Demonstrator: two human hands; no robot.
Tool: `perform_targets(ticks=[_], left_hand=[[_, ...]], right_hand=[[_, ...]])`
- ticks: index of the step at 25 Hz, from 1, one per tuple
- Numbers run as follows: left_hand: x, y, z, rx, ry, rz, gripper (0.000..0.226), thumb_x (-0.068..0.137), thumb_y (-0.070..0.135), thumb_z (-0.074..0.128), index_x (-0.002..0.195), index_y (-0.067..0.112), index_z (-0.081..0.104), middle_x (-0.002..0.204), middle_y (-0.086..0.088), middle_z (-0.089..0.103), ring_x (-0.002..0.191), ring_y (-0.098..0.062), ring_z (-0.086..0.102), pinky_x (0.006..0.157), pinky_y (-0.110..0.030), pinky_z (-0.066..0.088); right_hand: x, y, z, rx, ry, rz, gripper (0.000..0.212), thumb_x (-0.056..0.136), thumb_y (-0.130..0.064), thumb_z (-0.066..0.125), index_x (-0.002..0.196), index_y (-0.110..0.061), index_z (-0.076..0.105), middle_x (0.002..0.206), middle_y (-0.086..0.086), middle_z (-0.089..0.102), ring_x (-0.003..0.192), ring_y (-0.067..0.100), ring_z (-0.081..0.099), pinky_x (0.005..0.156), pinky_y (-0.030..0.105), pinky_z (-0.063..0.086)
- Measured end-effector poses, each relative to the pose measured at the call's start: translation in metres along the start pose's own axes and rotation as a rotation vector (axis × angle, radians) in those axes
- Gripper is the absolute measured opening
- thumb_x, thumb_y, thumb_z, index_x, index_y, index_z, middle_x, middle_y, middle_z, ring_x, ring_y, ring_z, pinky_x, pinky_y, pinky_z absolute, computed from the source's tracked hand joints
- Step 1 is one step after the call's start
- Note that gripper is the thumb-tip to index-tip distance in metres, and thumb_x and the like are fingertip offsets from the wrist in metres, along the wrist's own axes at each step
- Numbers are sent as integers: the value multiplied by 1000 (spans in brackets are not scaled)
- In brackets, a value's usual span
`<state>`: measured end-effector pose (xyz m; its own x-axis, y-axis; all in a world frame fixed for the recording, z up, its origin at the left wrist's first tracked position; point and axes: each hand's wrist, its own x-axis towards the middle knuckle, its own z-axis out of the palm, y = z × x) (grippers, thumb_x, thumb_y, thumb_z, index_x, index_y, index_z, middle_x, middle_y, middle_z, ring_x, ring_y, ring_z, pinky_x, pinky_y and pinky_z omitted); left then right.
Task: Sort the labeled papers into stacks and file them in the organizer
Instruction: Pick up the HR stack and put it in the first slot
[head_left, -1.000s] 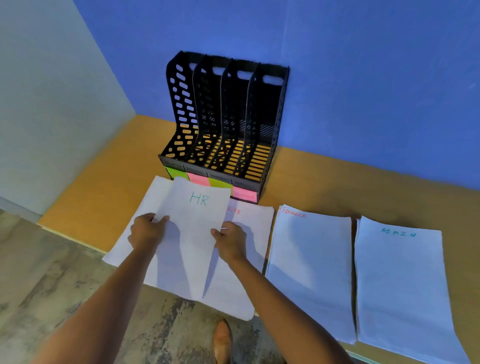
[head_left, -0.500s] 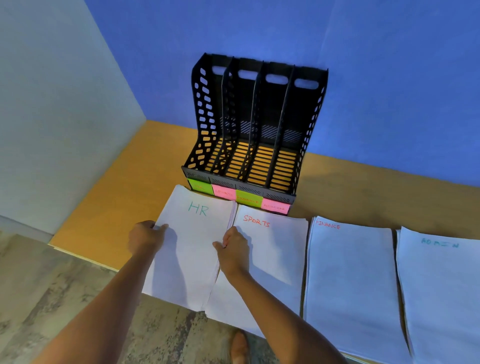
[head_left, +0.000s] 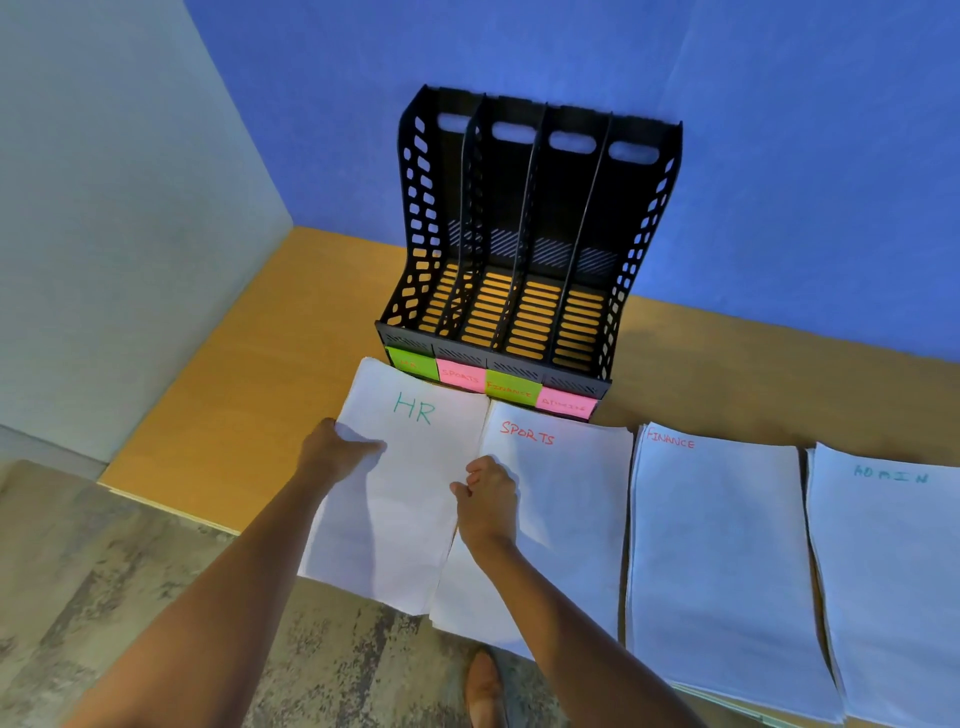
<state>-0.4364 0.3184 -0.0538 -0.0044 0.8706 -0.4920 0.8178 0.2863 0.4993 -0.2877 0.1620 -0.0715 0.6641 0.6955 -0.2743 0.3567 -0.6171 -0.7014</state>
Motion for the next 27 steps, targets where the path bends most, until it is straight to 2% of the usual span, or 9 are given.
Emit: perform_targets(ticks=[2, 9, 12, 14, 17, 19, 22, 25, 27], left_hand=[[3, 0, -8, -84, -11, 17, 47, 63, 33, 91, 99, 12, 69, 102, -9, 71, 94, -29, 66, 72, -32, 51], [-5, -11, -25, -181, -160, 42, 26, 65, 29, 91, 72, 13, 71, 57, 6, 64, 59, -19, 59, 52, -23, 39], [-16, -14, -36, -228, -173, 108, 24, 69, 31, 89, 78, 17, 72, 71, 5, 70, 66, -17, 64, 55, -25, 44], [-23, -19, -51, -326, -204, 152, 25, 71, 31, 88, 89, 18, 76, 87, 5, 76, 82, -18, 71, 69, -30, 53], [-37, -26, -77, -521, -261, 211, 51, 64, 35, 90, 109, 16, 75, 108, 1, 77, 102, -23, 72, 89, -42, 55], [-42, -26, -88, -673, -248, 257, 63, 59, 35, 93, 115, 14, 74, 115, -3, 75, 108, -28, 71, 91, -45, 55], [-48, -15, -96, -768, -102, 361, 62, 61, 29, 94, 118, 23, 72, 120, 1, 73, 109, -21, 70, 89, -42, 55], [-51, -9, -93, -822, 15, 430, 68, 62, 34, 94, 124, 31, 66, 124, 9, 70, 112, -13, 68, 86, -33, 55], [-52, -10, -80, -852, 40, 417, 69, 58, 38, 95, 121, 37, 66, 122, 11, 71, 111, -10, 68, 85, -32, 56]], right_hand=[[1, 1, 2, -6, 4, -2, 26, 88, -24, 73, 110, -12, 64, 111, 3, 70, 104, 16, 69, 90, 21, 53], [6, 9, 5, 6, -21, -39, 24, 88, -21, 74, 109, -12, 68, 111, 3, 72, 99, 15, 70, 86, 18, 53], [6, 4, 2, 115, -35, -52, 37, 83, -31, 77, 113, -15, 63, 110, 0, 69, 98, 15, 68, 75, 12, 48], [7, -7, -1, 214, -22, -93, 50, 74, -42, 82, 110, -25, 51, 107, -7, 56, 98, 11, 59, 71, 8, 44], [8, -30, -1, 506, -186, -87, 55, 68, -43, 86, 111, -34, 52, 109, -13, 61, 98, 8, 64, 69, 9, 50], [11, -45, 3, 657, -327, -79, 44, 71, -37, 87, 108, -33, 63, 100, -19, 71, 91, 4, 70, 70, 15, 57], [19, -68, 0, 693, -310, -142, 20, 69, -40, 86, 81, -37, 70, 73, -29, 70, 77, -1, 71, 58, 13, 55], [30, -80, -6, 674, -237, -196, 43, 57, -58, 85, 77, -23, 71, 74, -6, 74, 72, 13, 72, 59, 40, 60], [36, -74, -10, 667, -224, -214, 41, 57, -61, 85, 76, -28, 69, 75, -7, 72, 74, 17, 71, 64, 46, 59]])
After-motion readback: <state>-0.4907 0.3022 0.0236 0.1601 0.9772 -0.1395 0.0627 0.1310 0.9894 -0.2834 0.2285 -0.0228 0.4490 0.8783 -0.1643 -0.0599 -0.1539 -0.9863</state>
